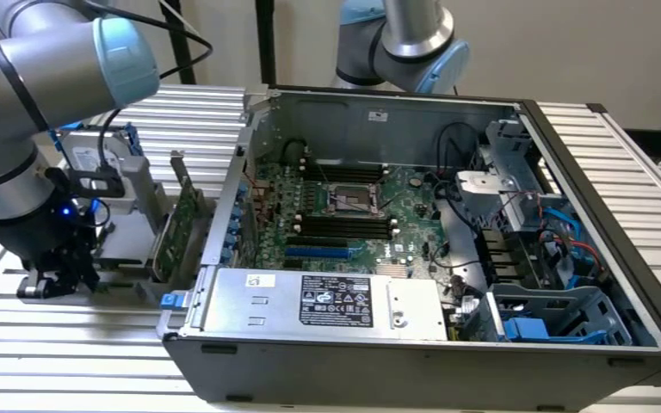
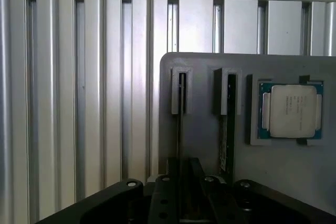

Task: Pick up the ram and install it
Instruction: 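Pick up the ram and move it above insertion slot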

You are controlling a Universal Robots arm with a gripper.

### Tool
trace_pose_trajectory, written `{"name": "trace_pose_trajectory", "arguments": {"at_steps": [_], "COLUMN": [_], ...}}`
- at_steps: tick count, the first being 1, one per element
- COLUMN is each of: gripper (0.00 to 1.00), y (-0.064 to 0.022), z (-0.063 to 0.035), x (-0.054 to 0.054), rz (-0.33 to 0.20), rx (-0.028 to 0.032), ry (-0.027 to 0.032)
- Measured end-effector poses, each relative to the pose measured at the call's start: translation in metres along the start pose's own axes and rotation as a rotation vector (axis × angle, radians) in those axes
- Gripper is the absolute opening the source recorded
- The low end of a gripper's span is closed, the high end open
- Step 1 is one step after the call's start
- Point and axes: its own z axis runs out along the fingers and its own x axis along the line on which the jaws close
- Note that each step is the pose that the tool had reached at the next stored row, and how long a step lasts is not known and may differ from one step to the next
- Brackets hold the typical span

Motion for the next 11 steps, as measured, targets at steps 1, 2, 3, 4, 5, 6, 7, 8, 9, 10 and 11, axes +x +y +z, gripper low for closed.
{"name": "trace_pose_trajectory", "arguments": {"at_steps": [1,2,3,4,5,6,7,8,9,10,11], "gripper": [1.00,0.00,0.00,0.00,0.00,0.00,0.00,0.00,0.00,0.00,0.00], "y": [0.0000,0.0000,0.0000,0.0000,0.0000,0.0000,0.0000,0.0000,0.0000,0.0000,0.0000], "z": [0.0000,0.0000,0.0001,0.0001,0.0001,0.0001,0.0001,0.0001,0.0002,0.0002,0.0002], "x": [0.0000,0.0001,0.0001,0.0002,0.0002,0.0002,0.0002,0.0003,0.0004,0.0005,0.0008], "rz": [0.000,0.000,0.000,0.000,0.000,0.000,0.000,0.000,0.000,0.001,0.002], "rx": [-0.0008,-0.0015,-0.0020,-0.0022,-0.0023,-0.0023,-0.0023,-0.0023,-0.0023,-0.0022,-0.0023], "ry": [-0.0001,0.0002,-0.0001,-0.0001,-0.0001,-0.0001,-0.0001,-0.0001,-0.0001,-0.0002,-0.0002]}}
